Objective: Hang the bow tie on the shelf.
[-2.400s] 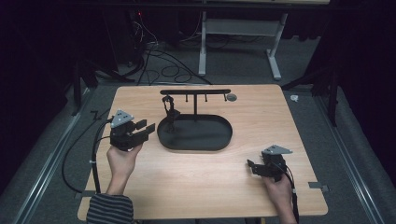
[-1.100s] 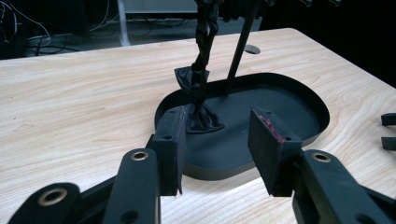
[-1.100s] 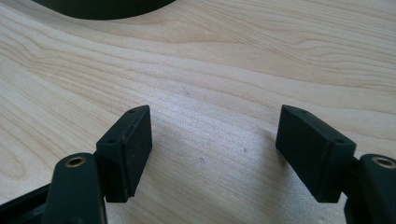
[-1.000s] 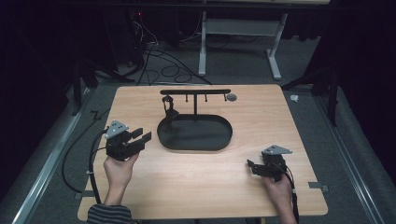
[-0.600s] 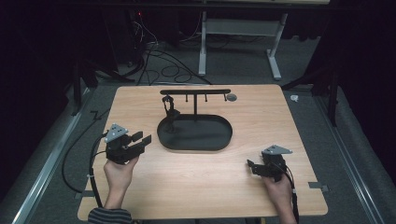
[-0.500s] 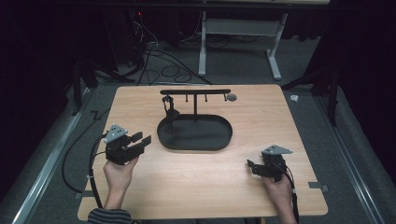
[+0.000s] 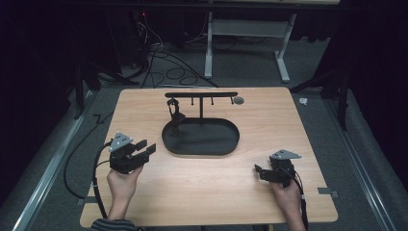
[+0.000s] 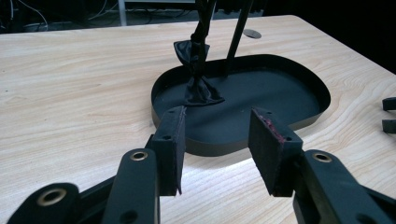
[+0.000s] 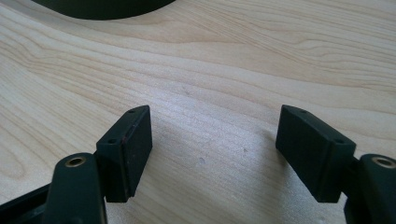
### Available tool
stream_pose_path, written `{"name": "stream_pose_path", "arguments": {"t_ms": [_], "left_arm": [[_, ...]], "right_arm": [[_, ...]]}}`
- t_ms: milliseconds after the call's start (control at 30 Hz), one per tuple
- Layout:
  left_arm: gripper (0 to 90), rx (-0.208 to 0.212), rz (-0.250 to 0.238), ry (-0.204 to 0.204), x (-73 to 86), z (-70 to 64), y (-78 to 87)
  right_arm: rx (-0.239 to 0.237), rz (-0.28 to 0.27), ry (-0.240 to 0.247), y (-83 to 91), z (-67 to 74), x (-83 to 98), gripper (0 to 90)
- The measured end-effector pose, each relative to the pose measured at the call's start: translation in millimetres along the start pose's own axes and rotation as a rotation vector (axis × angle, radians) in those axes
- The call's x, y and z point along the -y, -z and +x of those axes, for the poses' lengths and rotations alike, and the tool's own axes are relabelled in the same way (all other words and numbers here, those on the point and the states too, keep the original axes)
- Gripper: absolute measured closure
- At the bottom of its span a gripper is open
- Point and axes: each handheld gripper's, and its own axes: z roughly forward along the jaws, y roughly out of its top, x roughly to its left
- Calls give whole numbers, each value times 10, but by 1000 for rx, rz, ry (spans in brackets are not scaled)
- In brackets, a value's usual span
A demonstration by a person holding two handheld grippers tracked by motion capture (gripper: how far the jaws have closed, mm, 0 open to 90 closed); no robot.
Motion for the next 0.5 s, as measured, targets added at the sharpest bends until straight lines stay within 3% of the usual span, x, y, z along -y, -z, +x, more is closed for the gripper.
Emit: {"name": "stream_pose_path", "arguments": {"t_ms": [500], "left_arm": [[560,24,16,19,128,-53,-66]], "right_arm": [[1,0,0,0,1,0,284]]}}
